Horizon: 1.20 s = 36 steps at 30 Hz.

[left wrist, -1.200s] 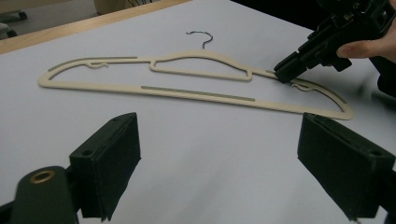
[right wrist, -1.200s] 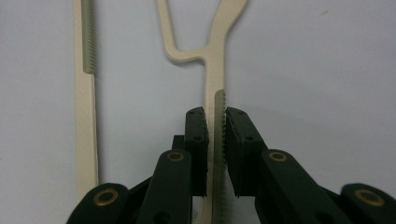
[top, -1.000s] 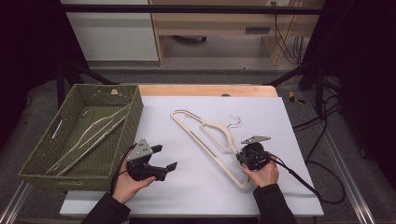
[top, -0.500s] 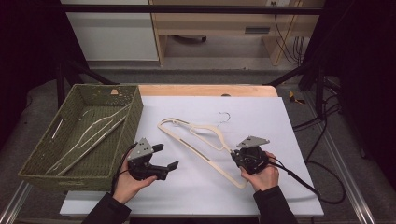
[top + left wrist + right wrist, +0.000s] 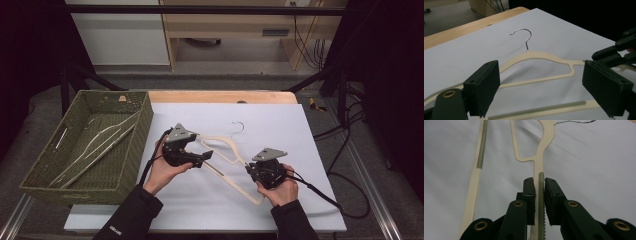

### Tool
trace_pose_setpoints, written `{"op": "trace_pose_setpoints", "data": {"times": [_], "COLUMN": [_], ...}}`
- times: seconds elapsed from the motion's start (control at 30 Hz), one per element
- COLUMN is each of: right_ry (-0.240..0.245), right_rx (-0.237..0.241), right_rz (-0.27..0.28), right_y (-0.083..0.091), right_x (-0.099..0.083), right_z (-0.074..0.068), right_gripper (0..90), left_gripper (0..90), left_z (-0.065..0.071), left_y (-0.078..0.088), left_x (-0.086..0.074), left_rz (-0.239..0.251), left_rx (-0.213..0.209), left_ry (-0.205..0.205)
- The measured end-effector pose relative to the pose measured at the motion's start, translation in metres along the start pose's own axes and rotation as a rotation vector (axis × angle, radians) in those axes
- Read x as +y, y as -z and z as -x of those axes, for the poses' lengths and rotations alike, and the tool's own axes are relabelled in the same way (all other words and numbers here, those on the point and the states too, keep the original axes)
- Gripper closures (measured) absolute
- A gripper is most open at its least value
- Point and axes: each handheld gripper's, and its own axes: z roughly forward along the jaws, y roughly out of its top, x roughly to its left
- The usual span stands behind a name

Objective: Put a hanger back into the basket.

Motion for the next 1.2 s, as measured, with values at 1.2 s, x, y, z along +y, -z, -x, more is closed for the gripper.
{"op": "trace_pose_setpoints", "data": {"times": [1.2], "right_ry": [0.011], "right_rx": [0.023], "right_rz": [0.014], "right_y": [0.005], "right_x": [-0.003], "right_z": [-0.003], "right_gripper": [80.0], "left_gripper": [26.3], "left_z": [-0.013], "left_y": [-0.12], "left_x": [0.028], "left_rz": [-0.113], "left_rx": [0.041], "left_ry": [0.004]}}
